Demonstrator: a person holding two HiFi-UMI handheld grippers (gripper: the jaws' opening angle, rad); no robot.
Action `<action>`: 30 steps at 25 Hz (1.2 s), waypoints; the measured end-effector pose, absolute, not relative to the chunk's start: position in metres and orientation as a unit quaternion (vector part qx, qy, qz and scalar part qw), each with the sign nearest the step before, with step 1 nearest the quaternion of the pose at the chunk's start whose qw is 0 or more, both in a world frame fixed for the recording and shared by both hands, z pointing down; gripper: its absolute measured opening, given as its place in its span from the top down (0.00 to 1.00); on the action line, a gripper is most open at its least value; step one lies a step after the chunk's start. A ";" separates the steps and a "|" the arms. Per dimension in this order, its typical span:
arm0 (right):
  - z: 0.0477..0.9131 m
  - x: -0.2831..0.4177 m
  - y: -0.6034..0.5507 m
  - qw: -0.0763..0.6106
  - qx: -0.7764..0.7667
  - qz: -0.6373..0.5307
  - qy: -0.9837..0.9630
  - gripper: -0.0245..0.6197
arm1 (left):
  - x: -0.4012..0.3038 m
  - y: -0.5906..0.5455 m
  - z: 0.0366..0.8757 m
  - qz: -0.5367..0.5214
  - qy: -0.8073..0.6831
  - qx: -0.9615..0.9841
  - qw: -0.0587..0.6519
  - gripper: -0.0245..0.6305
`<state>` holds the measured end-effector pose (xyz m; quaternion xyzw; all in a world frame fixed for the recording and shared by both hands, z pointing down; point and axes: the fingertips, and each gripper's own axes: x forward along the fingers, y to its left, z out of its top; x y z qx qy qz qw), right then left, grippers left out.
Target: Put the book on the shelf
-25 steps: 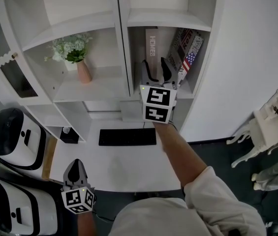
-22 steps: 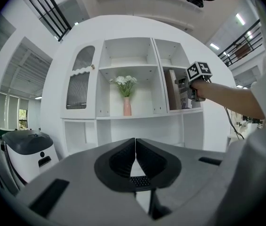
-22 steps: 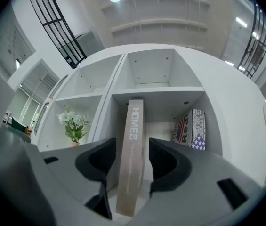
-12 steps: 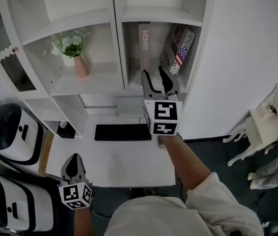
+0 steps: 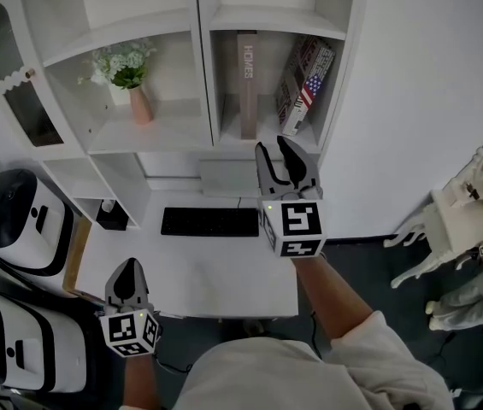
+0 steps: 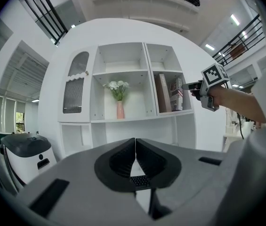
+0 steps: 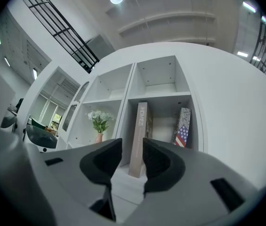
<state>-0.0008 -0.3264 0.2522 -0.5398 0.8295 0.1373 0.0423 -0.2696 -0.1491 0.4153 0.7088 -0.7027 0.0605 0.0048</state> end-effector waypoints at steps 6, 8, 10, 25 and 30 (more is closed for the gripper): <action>0.269 0.006 -0.304 0.037 -0.526 0.129 0.840 0.79 | -0.263 -0.145 0.413 0.062 -0.702 0.710 -0.001 0.95; 0.276 0.007 -0.298 0.032 -0.522 0.127 0.843 0.80 | -0.263 -0.144 0.412 0.062 -0.702 0.710 -0.002 0.95; 0.282 0.006 -0.293 0.027 -0.519 0.124 0.845 0.81 | -0.263 -0.143 0.412 0.063 -0.702 0.710 -0.003 0.95; 0.335 0.010 -0.269 -0.001 -0.512 0.094 0.854 0.96 | -0.271 -0.134 0.412 0.068 -0.706 0.705 -0.007 0.95; 0.336 0.010 -0.268 0.002 -0.512 0.090 0.854 0.96 | -0.269 -0.134 0.413 0.070 -0.704 0.707 -0.007 0.95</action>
